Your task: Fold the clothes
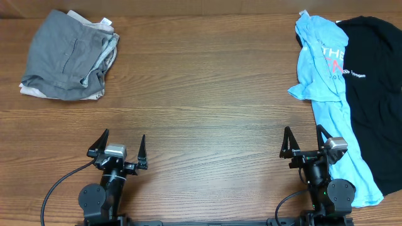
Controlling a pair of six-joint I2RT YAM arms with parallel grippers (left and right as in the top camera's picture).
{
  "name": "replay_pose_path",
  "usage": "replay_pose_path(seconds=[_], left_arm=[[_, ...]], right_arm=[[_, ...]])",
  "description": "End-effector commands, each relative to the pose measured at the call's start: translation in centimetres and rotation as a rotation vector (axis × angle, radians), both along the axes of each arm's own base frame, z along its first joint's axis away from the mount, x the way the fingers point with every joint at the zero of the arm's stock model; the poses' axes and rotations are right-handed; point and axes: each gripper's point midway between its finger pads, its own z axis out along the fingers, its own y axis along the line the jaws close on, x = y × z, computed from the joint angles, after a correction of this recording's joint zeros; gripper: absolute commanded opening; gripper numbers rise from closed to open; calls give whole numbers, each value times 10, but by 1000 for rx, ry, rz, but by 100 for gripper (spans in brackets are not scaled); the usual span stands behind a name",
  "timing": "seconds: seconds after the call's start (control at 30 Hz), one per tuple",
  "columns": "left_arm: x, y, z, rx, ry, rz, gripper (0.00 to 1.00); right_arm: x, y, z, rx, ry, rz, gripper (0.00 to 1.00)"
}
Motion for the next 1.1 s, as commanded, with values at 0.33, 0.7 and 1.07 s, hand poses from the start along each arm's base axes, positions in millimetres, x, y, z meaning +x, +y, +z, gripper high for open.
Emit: replay_pose_path(seconds=[0.33,0.7,1.07], left_arm=[[0,3,3,-2,-16,22,100],[-10,-20,42,-2,-89,-110,100],[-23,-21,110,1,-87,-107,100]], right_arm=[[0,-2,6,-1,-37,-11,100],[-15,19,75,-15,-264,108,100],[-43,19,154,-22,-340,107,100]])
